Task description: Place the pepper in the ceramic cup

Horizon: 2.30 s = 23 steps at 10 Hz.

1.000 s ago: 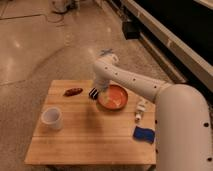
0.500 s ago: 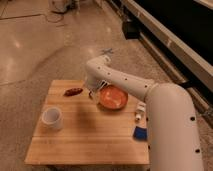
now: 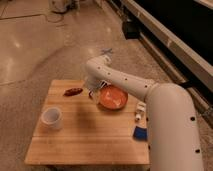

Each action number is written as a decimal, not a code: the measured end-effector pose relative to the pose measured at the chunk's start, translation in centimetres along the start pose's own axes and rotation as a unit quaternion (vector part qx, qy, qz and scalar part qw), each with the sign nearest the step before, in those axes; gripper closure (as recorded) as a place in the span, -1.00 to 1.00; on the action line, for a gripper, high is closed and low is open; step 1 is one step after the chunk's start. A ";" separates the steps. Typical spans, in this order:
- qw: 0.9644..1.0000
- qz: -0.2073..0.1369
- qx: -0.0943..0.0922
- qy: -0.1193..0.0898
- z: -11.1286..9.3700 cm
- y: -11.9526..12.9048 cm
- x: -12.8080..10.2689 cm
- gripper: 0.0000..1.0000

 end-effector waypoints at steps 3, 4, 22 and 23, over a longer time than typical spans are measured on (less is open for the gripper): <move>1.000 -0.010 0.003 0.005 1.7 -2.3 -0.6 -0.60; 1.000 -0.016 0.005 0.009 2.3 -3.5 -0.6 -0.60; 0.985 -0.073 0.009 0.157 11.1 -15.5 1.3 -0.60; 0.984 -0.071 0.008 0.161 11.2 -14.9 1.2 -0.60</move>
